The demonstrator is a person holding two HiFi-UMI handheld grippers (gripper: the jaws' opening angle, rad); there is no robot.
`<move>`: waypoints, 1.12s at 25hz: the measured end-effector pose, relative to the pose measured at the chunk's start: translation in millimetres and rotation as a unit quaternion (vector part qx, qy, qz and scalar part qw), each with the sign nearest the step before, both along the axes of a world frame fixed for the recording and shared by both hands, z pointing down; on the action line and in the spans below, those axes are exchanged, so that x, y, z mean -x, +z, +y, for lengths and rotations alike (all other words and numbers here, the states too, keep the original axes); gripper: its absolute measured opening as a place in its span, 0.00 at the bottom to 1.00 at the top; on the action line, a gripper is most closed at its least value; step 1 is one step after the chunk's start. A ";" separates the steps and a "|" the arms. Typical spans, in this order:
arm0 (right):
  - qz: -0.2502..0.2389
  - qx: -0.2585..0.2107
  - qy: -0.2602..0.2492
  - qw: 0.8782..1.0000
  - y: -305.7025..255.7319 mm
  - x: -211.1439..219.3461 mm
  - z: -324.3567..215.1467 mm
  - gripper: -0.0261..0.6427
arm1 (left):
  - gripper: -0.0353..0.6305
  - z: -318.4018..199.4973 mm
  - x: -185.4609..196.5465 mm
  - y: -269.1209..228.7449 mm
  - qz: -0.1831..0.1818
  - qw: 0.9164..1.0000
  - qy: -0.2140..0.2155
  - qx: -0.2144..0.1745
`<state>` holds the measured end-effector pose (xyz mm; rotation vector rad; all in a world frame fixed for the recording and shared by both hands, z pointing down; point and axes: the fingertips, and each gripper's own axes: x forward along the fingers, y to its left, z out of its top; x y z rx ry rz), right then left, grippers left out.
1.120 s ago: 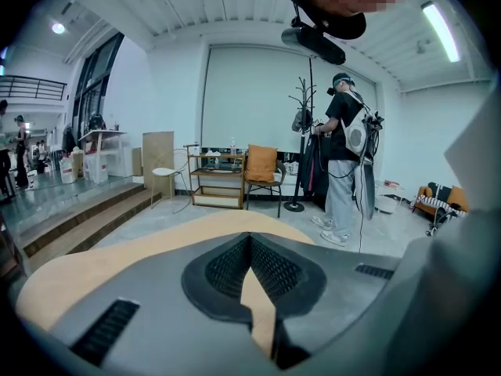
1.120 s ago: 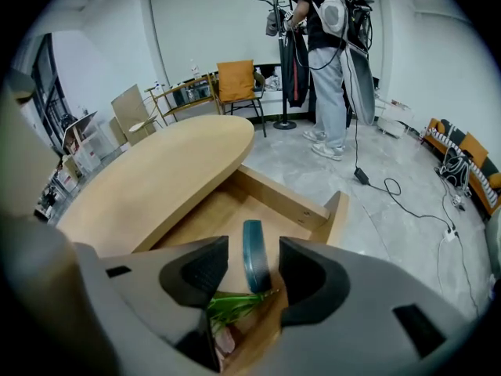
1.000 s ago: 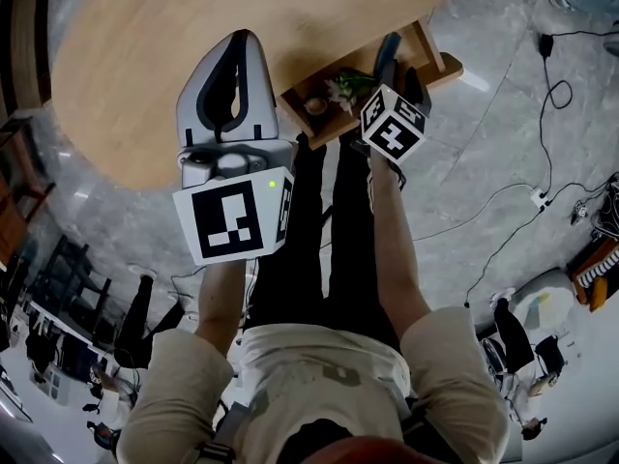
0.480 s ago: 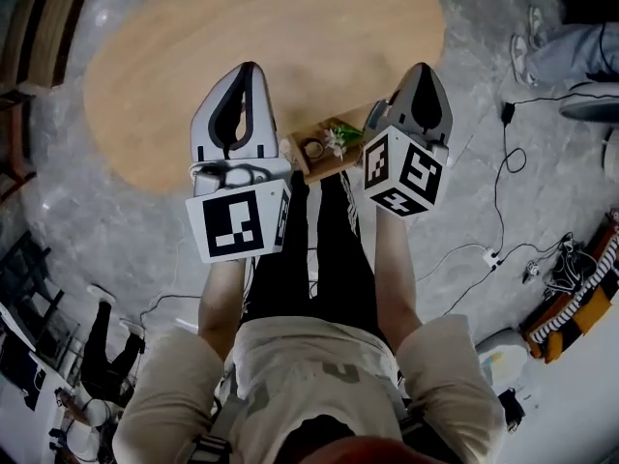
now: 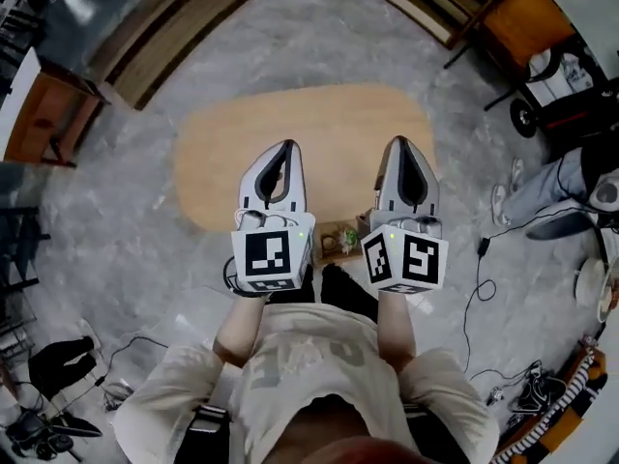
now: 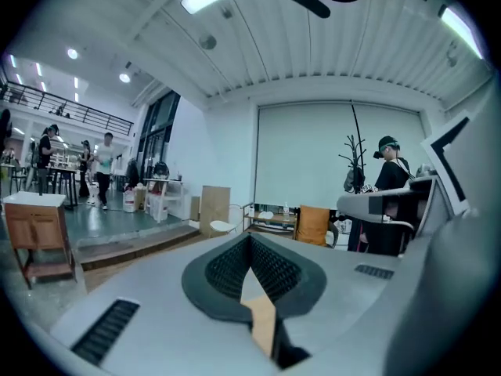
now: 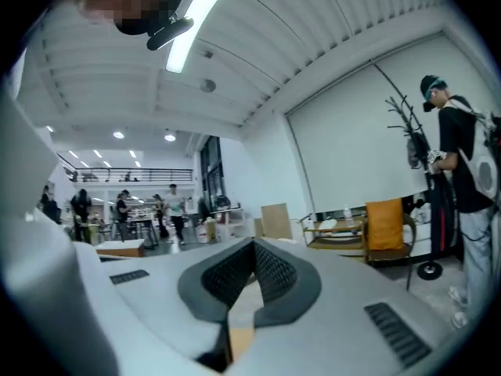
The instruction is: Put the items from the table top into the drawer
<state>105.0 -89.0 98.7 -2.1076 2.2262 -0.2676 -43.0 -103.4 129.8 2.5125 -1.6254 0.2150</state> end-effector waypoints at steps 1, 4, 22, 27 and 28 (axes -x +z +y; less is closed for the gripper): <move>0.000 0.002 -0.025 1.000 -12.8 14.7 3.4 0.05 | 0.06 5.8 6.1 -13.9 -0.002 1.000 -0.001 -0.002; 0.028 0.004 -0.078 0.997 -40.2 49.6 15.6 0.05 | 0.06 20.5 22.3 -44.4 0.001 1.000 -0.008 -0.010; 0.070 -0.017 -0.168 0.983 -52.1 113.5 49.0 0.05 | 0.06 50.8 76.8 -70.1 -0.015 0.996 -0.063 -0.057; 0.071 -0.017 -0.172 0.982 -52.0 117.2 51.2 0.05 | 0.06 53.7 82.6 -71.0 -0.019 0.996 -0.067 -0.058; 0.073 -0.018 -0.174 0.982 -51.9 117.5 51.9 0.05 | 0.06 54.1 83.1 -70.1 -0.020 0.996 -0.068 -0.057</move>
